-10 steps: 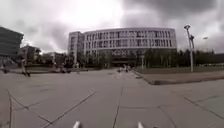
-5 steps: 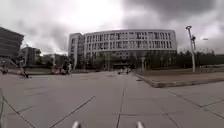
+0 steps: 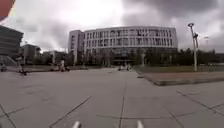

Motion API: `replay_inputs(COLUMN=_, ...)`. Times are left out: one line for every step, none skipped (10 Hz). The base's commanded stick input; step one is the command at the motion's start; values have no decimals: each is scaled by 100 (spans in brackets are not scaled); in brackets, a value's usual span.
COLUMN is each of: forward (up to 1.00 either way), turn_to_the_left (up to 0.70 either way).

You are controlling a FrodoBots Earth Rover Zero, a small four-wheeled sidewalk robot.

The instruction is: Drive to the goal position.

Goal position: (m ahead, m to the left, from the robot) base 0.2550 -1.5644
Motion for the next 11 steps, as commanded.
replay_inputs(forward=50, turn_to_the_left=1)
replay_inputs(forward=50, turn_to_the_left=1)
replay_inputs(forward=50, turn_to_the_left=1)
replay_inputs(forward=50, turn_to_the_left=1)
replay_inputs(forward=50, turn_to_the_left=1)
replay_inputs(forward=50, turn_to_the_left=1)
replay_inputs(forward=50, turn_to_the_left=1)
replay_inputs(forward=50, turn_to_the_left=1)
replay_inputs(forward=50, turn_to_the_left=1)
replay_inputs(forward=50, turn_to_the_left=1)
replay_inputs(forward=50, turn_to_the_left=1)
